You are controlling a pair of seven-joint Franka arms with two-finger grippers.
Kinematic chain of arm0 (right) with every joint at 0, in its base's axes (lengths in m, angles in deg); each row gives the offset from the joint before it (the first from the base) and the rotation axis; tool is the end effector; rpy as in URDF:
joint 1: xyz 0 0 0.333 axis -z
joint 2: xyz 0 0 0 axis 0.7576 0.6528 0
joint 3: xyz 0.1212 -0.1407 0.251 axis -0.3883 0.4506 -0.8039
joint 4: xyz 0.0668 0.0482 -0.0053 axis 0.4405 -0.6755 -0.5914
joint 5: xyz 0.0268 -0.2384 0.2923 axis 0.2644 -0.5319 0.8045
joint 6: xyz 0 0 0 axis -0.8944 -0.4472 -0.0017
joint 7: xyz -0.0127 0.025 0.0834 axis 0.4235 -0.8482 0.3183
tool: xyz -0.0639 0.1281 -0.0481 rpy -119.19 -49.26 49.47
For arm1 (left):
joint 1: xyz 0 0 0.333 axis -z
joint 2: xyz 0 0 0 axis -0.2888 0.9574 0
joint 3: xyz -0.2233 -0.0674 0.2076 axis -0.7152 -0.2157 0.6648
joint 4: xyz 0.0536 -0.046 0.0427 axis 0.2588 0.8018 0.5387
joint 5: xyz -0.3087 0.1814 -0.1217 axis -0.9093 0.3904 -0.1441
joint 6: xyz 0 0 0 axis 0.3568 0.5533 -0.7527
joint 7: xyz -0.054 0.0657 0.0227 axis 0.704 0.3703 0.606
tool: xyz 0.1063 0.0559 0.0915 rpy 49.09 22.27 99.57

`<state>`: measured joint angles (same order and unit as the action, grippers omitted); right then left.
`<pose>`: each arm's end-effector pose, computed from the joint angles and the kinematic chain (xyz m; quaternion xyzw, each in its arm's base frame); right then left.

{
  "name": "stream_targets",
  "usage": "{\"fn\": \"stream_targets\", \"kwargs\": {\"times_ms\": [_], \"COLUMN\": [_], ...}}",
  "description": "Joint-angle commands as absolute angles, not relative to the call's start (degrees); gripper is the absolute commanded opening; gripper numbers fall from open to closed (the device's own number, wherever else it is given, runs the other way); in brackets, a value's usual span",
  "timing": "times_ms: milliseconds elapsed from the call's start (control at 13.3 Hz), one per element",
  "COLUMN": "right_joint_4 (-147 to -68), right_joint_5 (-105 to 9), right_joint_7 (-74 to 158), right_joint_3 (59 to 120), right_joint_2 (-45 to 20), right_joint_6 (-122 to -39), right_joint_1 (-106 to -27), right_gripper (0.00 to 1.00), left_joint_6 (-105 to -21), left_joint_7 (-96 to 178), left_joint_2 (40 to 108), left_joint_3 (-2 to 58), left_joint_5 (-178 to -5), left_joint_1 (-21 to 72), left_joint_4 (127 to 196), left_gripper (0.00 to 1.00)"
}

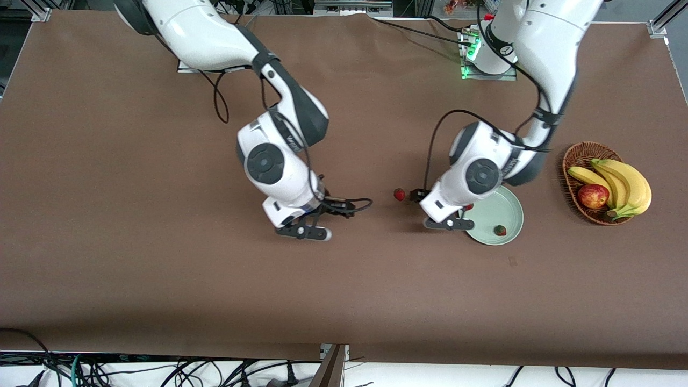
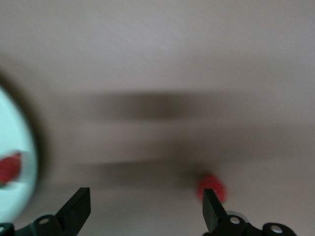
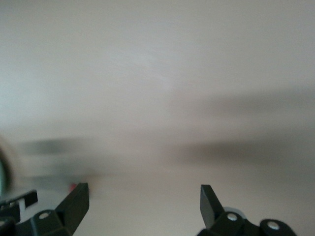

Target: Collect all strawberries into plate

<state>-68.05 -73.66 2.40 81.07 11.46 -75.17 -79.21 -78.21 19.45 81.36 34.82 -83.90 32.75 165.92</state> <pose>0.6334 0.4195 0.3048 -0.9921 0.0562 0.0410 0.1042 0.5602 -0.2862 0.1853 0.9971 0.0275 -0.0590 0.0400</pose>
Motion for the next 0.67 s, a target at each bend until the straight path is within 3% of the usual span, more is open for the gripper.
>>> {"fn": "stream_targets", "kwargs": {"times_ms": [0,375,450,600], "right_joint_4": [-69.49,-69.49,-69.49,-69.67], "right_joint_5": [-73.09,-76.94,-79.05,-80.83], "right_joint_7": [10.21,19.53,22.77,28.84], "right_joint_3": [82.25,84.28,85.68,87.53], "right_joint_2": [7.63,1.48,0.51,-3.0], "right_joint_6": [-65.67,-53.01,-51.06,-46.59], "right_joint_1": [-75.37,-67.89,-67.27,-64.39], "right_gripper": [1.0,1.0,1.0,1.0], "left_joint_6": [-90.19,-95.33,-95.42,-96.39], "left_joint_7": [12.54,11.91,11.91,11.92], "left_joint_2": [80.5,81.29,81.55,81.82], "left_joint_3": [35.68,35.68,35.6,35.6], "left_joint_5": [-84.43,-84.43,-84.43,-84.43], "left_joint_1": [36.2,36.65,36.74,37.18], "left_joint_4": [173.02,175.06,174.89,174.88], "left_gripper": [1.0,0.99,0.89,0.47]}}
